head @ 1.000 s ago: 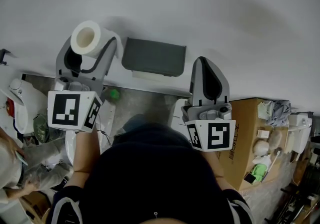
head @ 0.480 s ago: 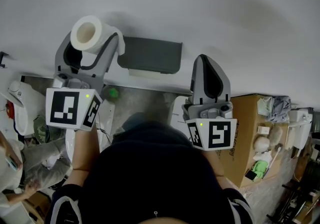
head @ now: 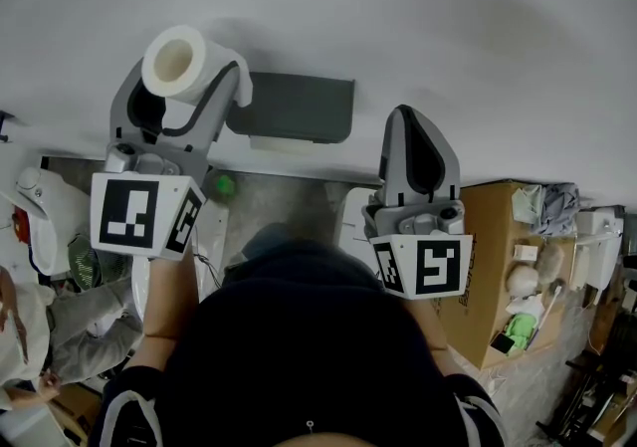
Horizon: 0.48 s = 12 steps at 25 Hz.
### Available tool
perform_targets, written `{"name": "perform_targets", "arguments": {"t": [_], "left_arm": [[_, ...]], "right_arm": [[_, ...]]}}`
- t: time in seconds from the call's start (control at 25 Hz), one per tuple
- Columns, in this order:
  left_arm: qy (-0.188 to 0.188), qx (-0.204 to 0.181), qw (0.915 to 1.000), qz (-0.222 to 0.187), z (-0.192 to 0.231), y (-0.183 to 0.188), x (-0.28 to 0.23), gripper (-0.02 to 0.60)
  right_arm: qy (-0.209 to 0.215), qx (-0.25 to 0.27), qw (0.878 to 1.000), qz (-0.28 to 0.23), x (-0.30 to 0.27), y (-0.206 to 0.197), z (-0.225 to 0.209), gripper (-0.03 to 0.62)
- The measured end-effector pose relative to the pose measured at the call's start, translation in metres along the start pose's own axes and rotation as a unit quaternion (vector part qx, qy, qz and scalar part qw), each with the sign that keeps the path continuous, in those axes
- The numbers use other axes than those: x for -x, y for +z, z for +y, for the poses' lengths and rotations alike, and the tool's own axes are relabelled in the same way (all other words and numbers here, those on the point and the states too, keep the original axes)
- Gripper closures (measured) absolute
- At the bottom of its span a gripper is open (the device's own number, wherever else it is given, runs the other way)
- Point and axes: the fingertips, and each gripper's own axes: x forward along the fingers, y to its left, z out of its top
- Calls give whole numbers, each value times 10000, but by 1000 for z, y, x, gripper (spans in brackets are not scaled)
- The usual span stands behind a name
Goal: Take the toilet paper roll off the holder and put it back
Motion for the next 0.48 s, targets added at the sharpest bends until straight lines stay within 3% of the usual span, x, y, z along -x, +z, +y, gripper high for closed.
{"name": "perform_targets", "arguments": {"t": [0.48], "left_arm": [[-201,-43,9998,-37,-15,5,-6,270]], "right_arm": [[-124,-4,9999,-14,8,2,-6,578]]}}
